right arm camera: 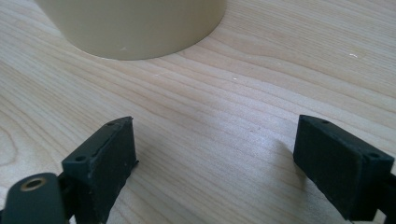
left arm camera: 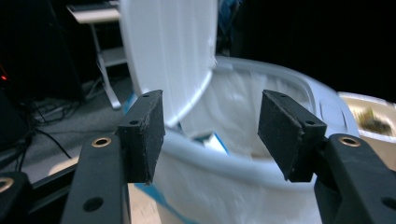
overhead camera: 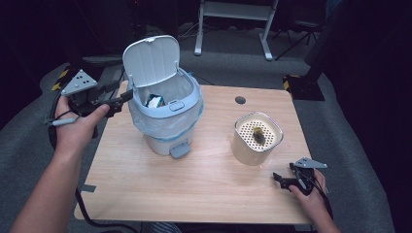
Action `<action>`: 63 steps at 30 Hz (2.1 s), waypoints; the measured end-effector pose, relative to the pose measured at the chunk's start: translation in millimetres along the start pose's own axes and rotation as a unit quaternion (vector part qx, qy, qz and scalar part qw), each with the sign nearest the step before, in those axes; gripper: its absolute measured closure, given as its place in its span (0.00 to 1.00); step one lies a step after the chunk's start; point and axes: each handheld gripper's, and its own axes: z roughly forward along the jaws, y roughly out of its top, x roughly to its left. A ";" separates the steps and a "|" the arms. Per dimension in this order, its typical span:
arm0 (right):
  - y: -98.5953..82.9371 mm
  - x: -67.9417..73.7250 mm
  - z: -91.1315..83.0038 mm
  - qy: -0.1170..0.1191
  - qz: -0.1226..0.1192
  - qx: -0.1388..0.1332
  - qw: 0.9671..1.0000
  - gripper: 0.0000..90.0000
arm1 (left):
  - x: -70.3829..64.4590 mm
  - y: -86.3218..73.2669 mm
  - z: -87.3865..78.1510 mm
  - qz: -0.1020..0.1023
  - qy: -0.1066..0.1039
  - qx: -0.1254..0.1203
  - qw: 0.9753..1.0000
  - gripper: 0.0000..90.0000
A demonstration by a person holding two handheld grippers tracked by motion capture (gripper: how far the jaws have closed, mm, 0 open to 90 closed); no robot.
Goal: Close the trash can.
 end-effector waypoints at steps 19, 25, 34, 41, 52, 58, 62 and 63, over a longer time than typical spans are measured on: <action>0.0 0.0 0.0 0.000 0.000 0.000 1.000 0.14 | 33.5 42.6 36.5 -0.012 0.024 -0.009 1.000 0.48; 0.0 0.0 0.0 0.000 0.000 0.000 1.000 0.14 | 36.9 50.2 45.2 -0.032 -0.005 -0.015 0.999 0.51; 0.0 0.0 0.0 0.000 0.000 0.000 1.000 0.14 | 32.9 54.9 47.1 -0.042 -0.027 -0.008 0.999 0.56; 0.0 0.0 0.0 0.000 0.000 0.000 1.000 0.14 | 16.7 49.5 35.9 -0.029 -0.078 0.003 0.997 0.56; 0.0 0.0 0.0 0.000 0.000 0.000 1.000 0.14 | -19.2 29.2 38.0 0.003 -0.131 0.055 0.990 0.55; 0.0 0.0 0.0 0.000 0.000 0.000 1.000 0.14 | -31.7 21.1 52.6 -0.030 -0.164 0.075 0.983 0.58; 0.0 0.0 0.0 0.000 0.000 0.000 1.000 0.14 | -35.7 18.0 63.4 -0.046 -0.174 0.088 0.980 0.62; 0.0 0.0 0.0 0.000 0.000 0.000 1.000 0.14 | -36.9 17.9 65.8 -0.047 -0.173 0.092 0.979 0.64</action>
